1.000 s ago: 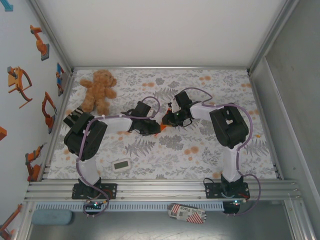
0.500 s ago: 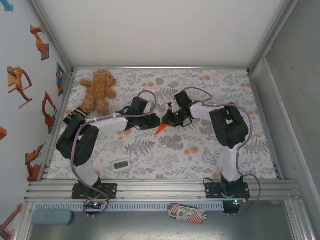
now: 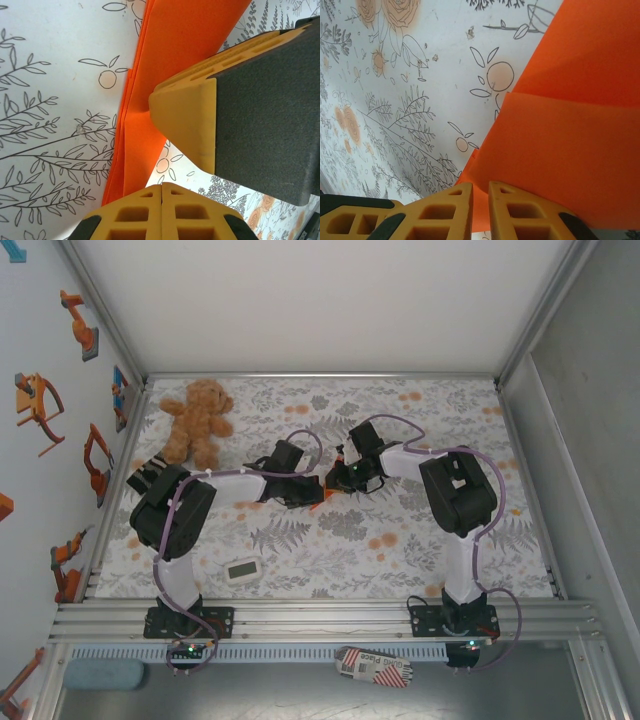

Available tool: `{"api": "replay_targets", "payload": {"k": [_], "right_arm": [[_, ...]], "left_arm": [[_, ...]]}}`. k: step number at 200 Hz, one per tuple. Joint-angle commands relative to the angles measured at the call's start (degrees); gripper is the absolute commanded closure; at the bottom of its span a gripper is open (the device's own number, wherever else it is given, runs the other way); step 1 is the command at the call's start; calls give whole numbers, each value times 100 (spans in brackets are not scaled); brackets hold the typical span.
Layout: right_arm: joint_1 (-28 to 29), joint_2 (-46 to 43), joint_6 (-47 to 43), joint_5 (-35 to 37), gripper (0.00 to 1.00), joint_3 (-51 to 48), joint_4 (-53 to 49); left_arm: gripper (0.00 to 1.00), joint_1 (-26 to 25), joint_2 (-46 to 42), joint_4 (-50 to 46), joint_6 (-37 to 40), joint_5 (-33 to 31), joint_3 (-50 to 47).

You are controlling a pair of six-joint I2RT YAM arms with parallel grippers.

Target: Fold a paper plane with a square sheet of paper (pick it up from the middle)

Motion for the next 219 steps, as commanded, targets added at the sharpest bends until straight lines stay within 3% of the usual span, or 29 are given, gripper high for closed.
{"api": "replay_targets", "payload": {"k": [1,219], "right_arm": [[-4,195,-9,278,84,94,-318],[-4,271,-140,529,84,170,-632]], "left_arm": [[95,2,137,-205,187,-36,205],[95,126,368,-142,234,-248,-169]]}}
